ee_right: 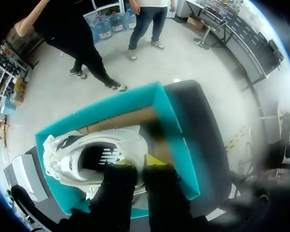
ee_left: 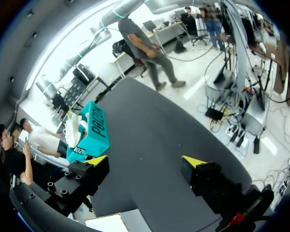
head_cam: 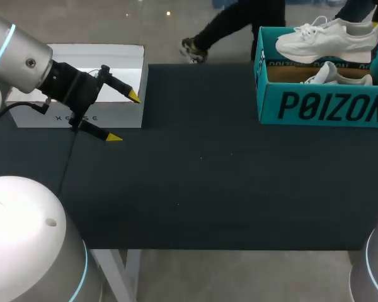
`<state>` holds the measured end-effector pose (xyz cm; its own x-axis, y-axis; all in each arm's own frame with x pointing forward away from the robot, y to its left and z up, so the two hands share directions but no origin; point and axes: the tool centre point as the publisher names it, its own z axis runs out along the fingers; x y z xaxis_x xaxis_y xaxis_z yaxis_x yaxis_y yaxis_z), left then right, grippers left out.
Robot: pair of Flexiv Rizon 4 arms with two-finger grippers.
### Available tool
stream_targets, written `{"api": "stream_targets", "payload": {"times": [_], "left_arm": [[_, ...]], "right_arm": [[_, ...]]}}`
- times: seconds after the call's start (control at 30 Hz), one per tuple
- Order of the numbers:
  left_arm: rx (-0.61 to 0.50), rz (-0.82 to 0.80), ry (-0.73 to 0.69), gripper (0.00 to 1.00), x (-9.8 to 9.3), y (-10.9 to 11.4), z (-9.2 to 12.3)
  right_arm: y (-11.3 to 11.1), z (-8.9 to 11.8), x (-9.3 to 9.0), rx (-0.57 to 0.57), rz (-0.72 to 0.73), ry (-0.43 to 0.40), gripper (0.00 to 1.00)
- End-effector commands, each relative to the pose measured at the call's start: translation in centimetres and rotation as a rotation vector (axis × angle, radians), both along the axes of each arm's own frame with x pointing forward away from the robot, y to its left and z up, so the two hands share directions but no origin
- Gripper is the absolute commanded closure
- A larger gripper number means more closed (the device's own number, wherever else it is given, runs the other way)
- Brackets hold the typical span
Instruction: Take the shoe out of the shoebox, open the shoe tongue, remove and reinsert the insole, then place the shoe into the shoebox
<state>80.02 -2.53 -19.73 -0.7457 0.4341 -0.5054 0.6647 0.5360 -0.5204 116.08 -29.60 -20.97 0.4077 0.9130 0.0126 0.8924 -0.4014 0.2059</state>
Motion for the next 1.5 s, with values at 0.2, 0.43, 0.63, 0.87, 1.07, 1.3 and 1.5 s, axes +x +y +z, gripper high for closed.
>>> {"api": "stream_targets", "payload": {"times": [0.2,0.43,0.63,0.87,1.07,1.3,1.5], "left_arm": [[0.005,0.001,0.000,0.00,-0.1,0.0,0.1],[0.005,0.001,0.000,0.00,-0.1,0.0,0.1],[0.005,0.001,0.000,0.00,-0.1,0.0,0.1],[0.005,0.001,0.000,0.00,-0.1,0.0,0.1],[0.005,0.001,0.000,0.00,-0.1,0.0,0.1],[0.005,0.001,0.000,0.00,-0.1,0.0,0.1],[0.005,0.001,0.000,0.00,-0.1,0.0,0.1]], "right_arm": [[-0.3,-0.3,0.2,0.003,0.001,-0.004,1.00],[-0.4,-1.6,0.1,0.002,0.000,-0.002,1.00],[-1.0,-3.0,0.3,0.011,-0.010,0.001,1.00],[-2.0,-5.1,0.9,0.010,-0.026,-0.006,1.00],[-2.7,-7.1,1.3,0.006,-0.041,-0.007,1.00],[-3.1,-9.2,1.9,0.004,-0.047,-0.017,1.00],[-3.4,-10.6,2.4,-0.006,-0.034,-0.024,1.00]]}}
